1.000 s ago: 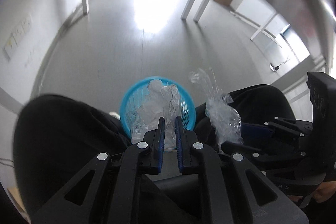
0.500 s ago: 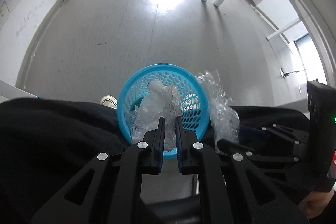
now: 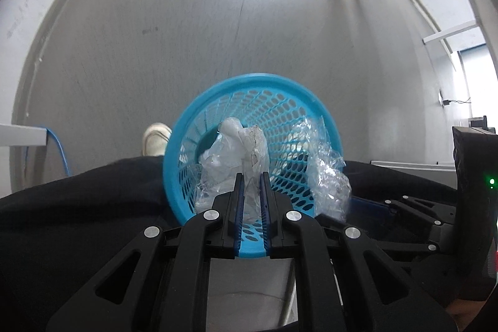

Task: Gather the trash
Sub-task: 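Open both tools over the blue basket to drop the plastic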

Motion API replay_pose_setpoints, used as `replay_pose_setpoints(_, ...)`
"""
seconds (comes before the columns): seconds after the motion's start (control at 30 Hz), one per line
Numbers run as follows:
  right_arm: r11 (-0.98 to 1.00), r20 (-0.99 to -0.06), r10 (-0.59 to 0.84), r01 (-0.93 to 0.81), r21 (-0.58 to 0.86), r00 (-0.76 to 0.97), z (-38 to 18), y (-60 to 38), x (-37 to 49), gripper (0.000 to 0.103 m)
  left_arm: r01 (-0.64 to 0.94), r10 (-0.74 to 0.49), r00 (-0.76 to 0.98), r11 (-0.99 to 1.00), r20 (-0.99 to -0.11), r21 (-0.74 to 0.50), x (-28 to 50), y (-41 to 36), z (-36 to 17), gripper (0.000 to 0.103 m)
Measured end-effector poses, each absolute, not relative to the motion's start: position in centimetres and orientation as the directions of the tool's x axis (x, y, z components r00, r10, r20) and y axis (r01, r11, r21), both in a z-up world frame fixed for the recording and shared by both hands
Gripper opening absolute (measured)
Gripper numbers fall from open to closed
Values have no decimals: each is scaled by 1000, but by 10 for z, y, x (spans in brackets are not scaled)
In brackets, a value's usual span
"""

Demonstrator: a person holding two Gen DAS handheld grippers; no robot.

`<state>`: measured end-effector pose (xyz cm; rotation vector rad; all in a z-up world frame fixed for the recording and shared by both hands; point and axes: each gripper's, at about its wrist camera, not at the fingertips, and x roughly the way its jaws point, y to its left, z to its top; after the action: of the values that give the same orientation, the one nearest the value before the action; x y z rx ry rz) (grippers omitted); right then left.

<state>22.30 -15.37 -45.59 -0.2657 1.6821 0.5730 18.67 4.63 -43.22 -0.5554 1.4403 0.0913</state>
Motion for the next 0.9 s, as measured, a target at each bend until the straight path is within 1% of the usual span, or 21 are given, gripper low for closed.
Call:
replay_pose_setpoints(0.1,860,-970,104,-469,198,-218,-473,-151,231,45,-401,-264,124,868,-956,-292,194,48,-443,9)
replay_pose_setpoints(0.27,866,-964,98,-456,205,-247,-488,-151,237,45,-425,-296,110,849,-949,-314,197,51,-452,9)
replay_pose_setpoints(0.33,864,-962,113,-453,218,-247,-490,-150,239,47,-426,-310,93,847,-946,-319,199,50,-454,11)
replay_pose_setpoints(0.37,864,-963,117,-454,219,-241,-493,-152,242,50,-425,-324,90,842,-942,-331,201,51,-457,13)
replay_pose_setpoints(0.4,865,-965,119,-453,217,-235,-493,-154,244,52,-426,-337,100,836,-936,-347,201,51,-455,18)
replay_pose_setpoints(0.43,868,-966,118,-448,213,-231,-493,-155,245,54,-425,-340,110,833,-934,-353,202,52,-454,30)
replay_pose_setpoints(0.47,872,-967,115,-443,208,-229,-494,-156,246,55,-425,-338,121,832,-934,-356,202,53,-453,36)
replay_pose_setpoints(0.5,876,-968,110,-438,203,-227,-494,-156,246,56,-426,-330,132,833,-935,-354,202,54,-451,38)
replay_pose_setpoints(0.6,878,-972,103,-440,187,-210,-492,-157,247,63,-430,-315,145,834,-938,-346,199,56,-447,38)
replay_pose_setpoints(0.83,875,-986,85,-462,142,-142,-478,-160,244,64,-396,-258,171,866,-951,-306,194,48,-423,38)
replay_pose_setpoints(0.9,876,-990,82,-467,125,-112,-470,-160,242,65,-395,-220,168,878,-961,-270,189,48,-418,38)
